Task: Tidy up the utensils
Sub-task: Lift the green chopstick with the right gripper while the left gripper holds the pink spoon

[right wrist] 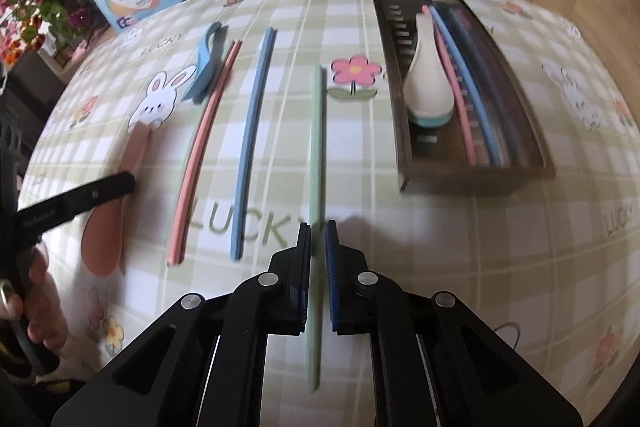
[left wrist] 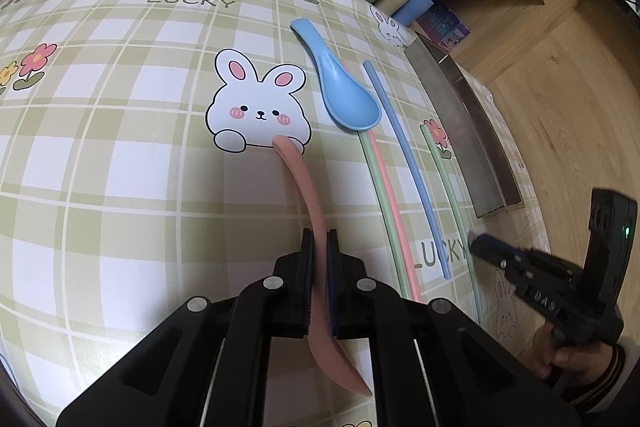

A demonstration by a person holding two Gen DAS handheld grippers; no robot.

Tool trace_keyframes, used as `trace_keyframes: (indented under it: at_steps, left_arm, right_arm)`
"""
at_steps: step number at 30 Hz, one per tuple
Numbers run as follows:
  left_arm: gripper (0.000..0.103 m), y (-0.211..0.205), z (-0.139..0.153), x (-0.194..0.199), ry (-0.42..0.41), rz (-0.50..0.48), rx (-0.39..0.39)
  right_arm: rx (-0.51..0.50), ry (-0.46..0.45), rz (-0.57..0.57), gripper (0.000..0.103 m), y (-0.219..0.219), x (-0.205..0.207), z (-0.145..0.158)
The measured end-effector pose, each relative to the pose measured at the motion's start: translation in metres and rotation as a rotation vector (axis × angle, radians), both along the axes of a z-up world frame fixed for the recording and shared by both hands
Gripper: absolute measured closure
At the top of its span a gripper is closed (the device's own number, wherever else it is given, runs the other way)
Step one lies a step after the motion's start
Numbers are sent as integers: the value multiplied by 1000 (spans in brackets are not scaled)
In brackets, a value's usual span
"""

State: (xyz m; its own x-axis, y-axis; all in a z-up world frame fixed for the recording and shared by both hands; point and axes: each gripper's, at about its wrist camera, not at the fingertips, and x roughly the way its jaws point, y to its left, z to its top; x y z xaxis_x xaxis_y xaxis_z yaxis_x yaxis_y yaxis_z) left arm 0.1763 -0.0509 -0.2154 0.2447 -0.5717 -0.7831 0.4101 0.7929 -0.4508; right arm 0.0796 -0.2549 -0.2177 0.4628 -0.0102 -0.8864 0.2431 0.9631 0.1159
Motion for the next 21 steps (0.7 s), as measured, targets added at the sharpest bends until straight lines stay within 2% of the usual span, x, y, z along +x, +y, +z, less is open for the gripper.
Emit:
trace_keyframes:
  at_steps: [10, 21]
  left_arm:
    - [97, 1, 0, -1, -1, 2, -7]
    - [97, 1, 1, -2, -1, 5, -11]
  right_arm:
    - [-61, 19, 20, 95, 5, 32, -3]
    - [-87, 50, -16, 94, 2, 47, -7]
